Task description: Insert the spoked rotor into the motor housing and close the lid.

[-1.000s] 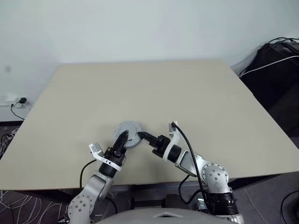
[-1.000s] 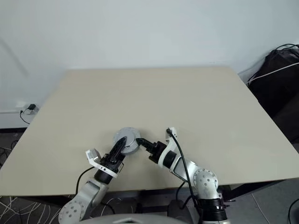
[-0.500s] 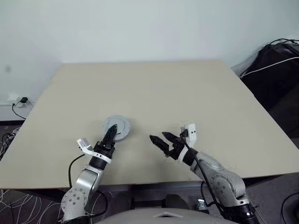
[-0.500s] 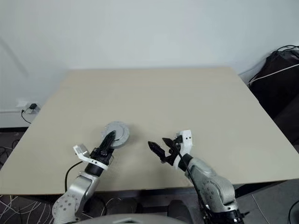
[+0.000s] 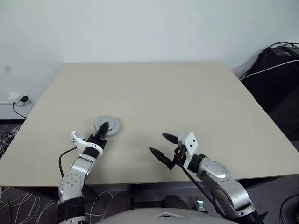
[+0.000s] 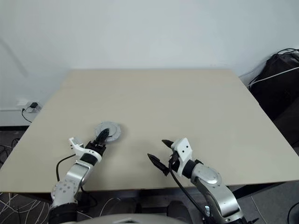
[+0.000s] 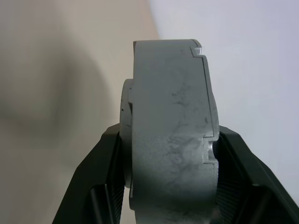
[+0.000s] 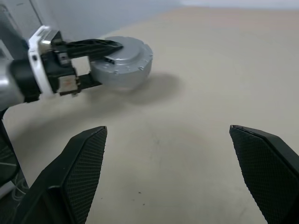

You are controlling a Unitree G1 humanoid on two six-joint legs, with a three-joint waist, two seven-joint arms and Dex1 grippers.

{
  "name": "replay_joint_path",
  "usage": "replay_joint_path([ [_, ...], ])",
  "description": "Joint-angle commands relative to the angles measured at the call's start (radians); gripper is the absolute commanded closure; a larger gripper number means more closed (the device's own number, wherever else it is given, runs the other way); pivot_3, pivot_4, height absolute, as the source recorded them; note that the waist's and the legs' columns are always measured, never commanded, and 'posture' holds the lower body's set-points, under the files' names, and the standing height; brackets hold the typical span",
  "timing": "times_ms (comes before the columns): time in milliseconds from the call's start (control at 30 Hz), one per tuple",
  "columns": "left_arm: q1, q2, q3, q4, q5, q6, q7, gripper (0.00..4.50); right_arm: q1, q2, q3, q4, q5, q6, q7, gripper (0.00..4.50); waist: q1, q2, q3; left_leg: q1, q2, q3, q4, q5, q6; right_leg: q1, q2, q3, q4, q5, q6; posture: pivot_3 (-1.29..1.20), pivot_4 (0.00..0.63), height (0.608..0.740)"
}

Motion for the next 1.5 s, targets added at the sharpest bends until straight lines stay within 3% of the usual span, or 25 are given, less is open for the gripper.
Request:
replay_joint_path([
  [33, -0.103, 0.024, 0.035, 0.036, 0.04, -0.039, 0.015, 2.4, 0.009, 0.006, -0.011, -0.002, -0.021, -0.076, 0.031, 0.0, 0.005, -0.001, 0.0, 0.0, 0.0, 0.0, 0.0, 0.0, 0.0, 0.0, 0.0, 0.0, 0.0, 0.0, 0.0, 0.0, 0.0, 0.74],
  [133, -0.125, 0.027, 0.044, 0.059, 0.057, -0.041, 0.014, 2.4, 0.014, 0.005, -0.012, 0.002, -0.031, -0.096, 0.04, 0.0, 0.008, -0.001, 0.0, 0.0, 0.0, 0.0, 0.0, 0.001, 0.0, 0.0, 0.0, 0.0, 0.0, 0.0, 0.0, 0.0, 0.0, 0.74],
  [533, -0.412, 0.062, 0.088, 0.437, 0.25, -0.142, -0.029, 2.4, 0.041, 0.01, -0.003, 0.039, -0.113, -0.177, 0.046, 0.0, 0.024, -0.004, 0.0, 0.0, -0.001, -0.001, 0.0, 0.006, -0.001, 0.001, 0.0, -0.002, 0.0, 0.005, 0.001, 0.0, 0.0, 0.74],
  [867, -0.472, 0.053, 0.109, 0.528, 0.292, -0.119, -0.071, 2.4, 0.044, 0.014, -0.001, 0.037, -0.127, -0.164, 0.04, 0.0, 0.018, -0.005, 0.0, 0.0, -0.001, -0.002, 0.0, 0.006, -0.001, 0.0, 0.0, -0.001, 0.0, 0.005, 0.001, 0.0, 0.0, 0.74],
  [900, -0.473, 0.053, 0.111, 0.531, 0.294, -0.116, -0.072, 1.67, 0.043, 0.014, 0.0, 0.037, -0.128, -0.163, 0.04, 0.0, 0.017, -0.005, 0.0, 0.0, -0.001, -0.002, 0.0, 0.006, -0.001, 0.0, 0.0, -0.001, 0.0, 0.005, 0.001, 0.0, 0.0, 0.74],
  [1100, -0.458, 0.057, 0.118, 0.541, 0.321, -0.096, -0.05, 0.02, 0.036, 0.021, 0.004, 0.039, -0.134, -0.153, 0.039, 0.0, 0.015, -0.005, 0.0, 0.0, -0.001, -0.002, 0.0, 0.006, -0.001, 0.0, 0.0, -0.001, 0.001, 0.006, 0.001, 0.0, 0.0, 0.74],
  [1500, -0.309, 0.037, 0.112, 0.359, 0.331, 0.018, -0.011, 0.02, 0.03, 0.028, 0.004, 0.052, -0.145, -0.144, 0.04, 0.0, 0.009, -0.005, -0.003, 0.002, -0.001, -0.001, 0.0, 0.006, -0.001, 0.001, -0.001, 0.0, 0.002, 0.006, 0.001, 0.0, 0.0, 0.74],
])
